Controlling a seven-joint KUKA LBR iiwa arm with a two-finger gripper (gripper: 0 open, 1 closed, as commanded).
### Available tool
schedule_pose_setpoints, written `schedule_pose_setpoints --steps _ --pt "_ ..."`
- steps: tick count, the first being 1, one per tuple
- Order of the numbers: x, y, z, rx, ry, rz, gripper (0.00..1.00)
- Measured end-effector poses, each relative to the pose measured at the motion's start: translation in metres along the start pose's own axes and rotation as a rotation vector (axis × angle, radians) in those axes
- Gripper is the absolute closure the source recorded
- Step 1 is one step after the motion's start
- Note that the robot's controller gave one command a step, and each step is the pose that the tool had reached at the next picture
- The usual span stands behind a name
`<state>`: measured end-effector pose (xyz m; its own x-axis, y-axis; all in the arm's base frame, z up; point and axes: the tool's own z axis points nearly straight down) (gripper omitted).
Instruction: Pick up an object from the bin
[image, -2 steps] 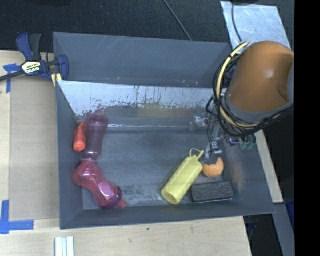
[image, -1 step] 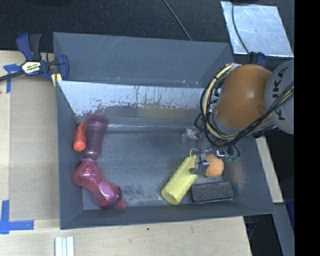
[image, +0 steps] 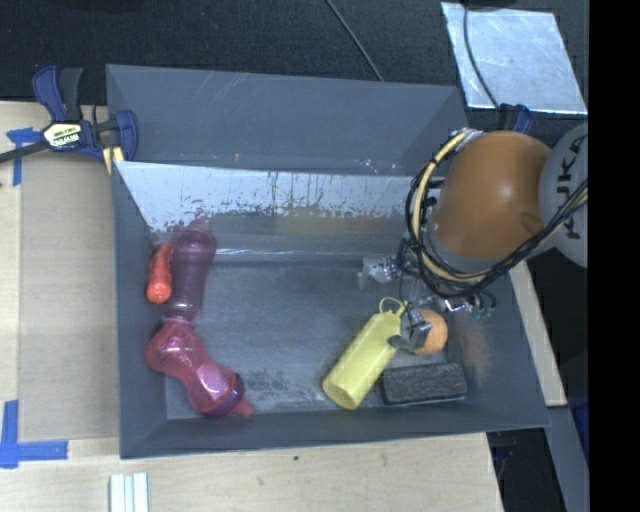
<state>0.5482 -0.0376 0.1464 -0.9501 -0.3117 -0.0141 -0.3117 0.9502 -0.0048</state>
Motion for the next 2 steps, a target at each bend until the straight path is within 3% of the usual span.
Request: schedule_pose_setpoints --steps 1,2 --pt "0.002 -0.014 0.069 -0.009 0.03 0.046 0.0" --pt "0.033 -0.012 0.074 0.009 -0.018 -0.221 1.0"
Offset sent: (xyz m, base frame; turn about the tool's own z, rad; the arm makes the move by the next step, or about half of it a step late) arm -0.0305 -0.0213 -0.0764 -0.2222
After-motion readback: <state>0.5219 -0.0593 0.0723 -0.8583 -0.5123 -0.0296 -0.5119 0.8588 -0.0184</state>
